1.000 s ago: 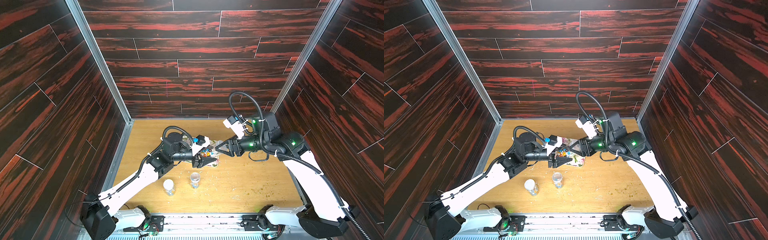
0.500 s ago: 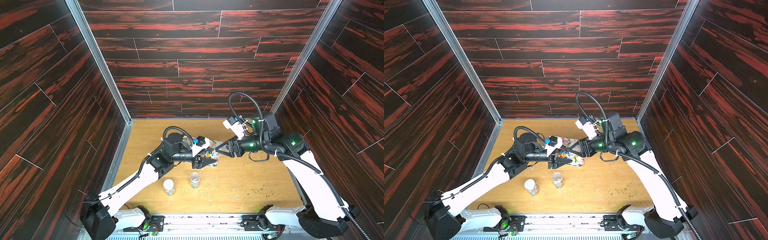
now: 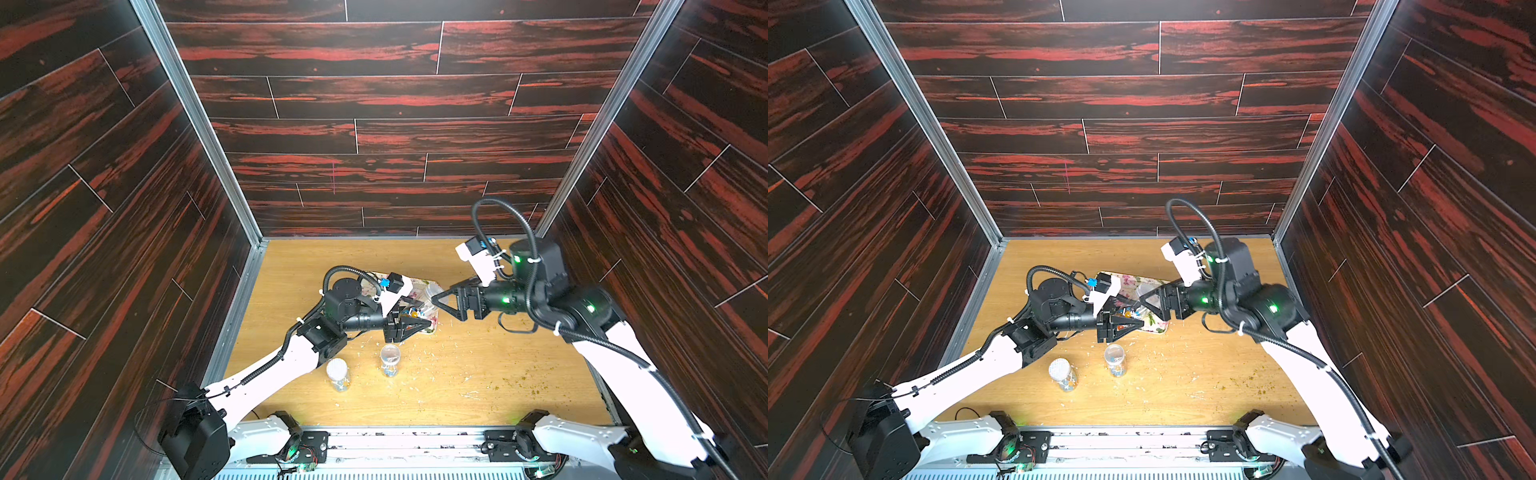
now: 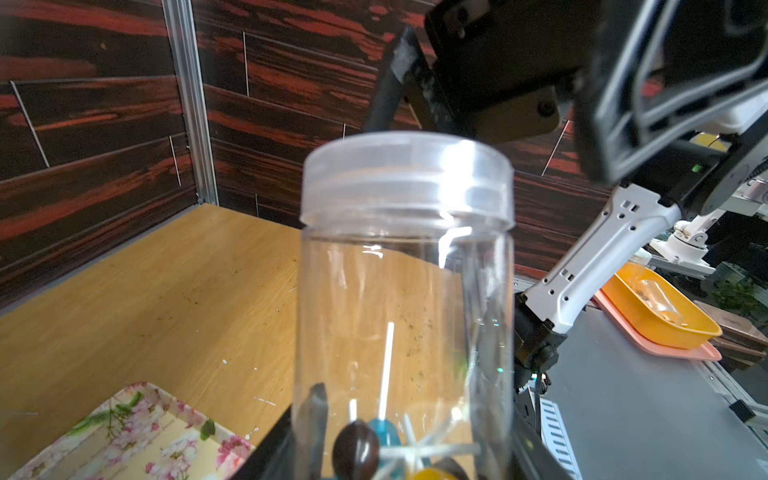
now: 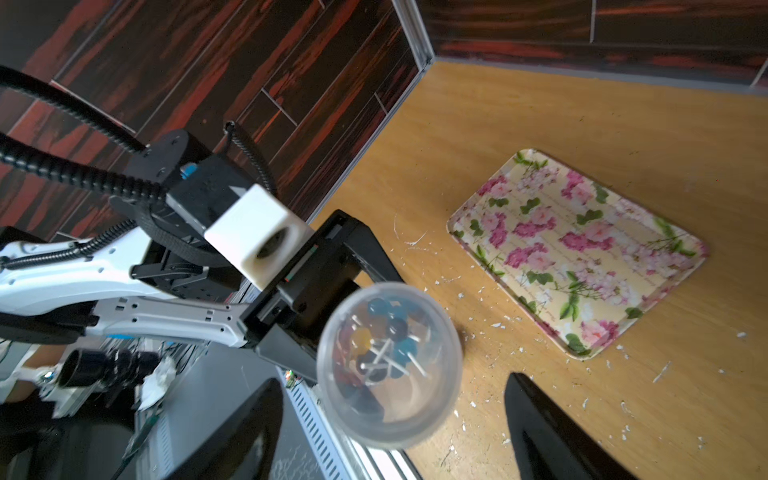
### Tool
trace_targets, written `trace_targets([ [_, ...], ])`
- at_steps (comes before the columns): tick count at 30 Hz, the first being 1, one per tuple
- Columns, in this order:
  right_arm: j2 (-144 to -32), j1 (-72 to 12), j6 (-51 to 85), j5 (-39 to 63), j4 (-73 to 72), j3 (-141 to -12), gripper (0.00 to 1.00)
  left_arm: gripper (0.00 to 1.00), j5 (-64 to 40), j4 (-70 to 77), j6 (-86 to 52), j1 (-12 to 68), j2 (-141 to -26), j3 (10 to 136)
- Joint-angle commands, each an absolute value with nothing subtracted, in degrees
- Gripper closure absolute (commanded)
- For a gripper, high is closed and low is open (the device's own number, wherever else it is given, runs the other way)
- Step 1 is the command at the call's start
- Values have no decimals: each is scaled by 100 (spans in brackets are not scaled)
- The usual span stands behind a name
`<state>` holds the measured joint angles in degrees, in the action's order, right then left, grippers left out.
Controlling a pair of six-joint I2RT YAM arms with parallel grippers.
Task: Pour the candies out of the jar
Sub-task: Pick up the jar from the center of the board, then unscrew the lid from the jar.
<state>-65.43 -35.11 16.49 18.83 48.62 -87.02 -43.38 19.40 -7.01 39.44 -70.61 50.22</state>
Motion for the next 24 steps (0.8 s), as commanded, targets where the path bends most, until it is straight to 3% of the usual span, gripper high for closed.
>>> trace_targets([
  [1, -6321, -3515, 1964, 1601, 4404, -8444, 14, 59, -4215, 2144, -793, 3921, -6847, 5060],
  [16, -6299, -3962, 3192, 774, 2988, -7725, 14, 59, -3741, 2137, -517, 3928, -6802, 4903],
  [24, -6583, -4342, 3249, 149, 3124, -7891, 21, 59, -3693, 2148, -444, 3922, -6851, 4895],
])
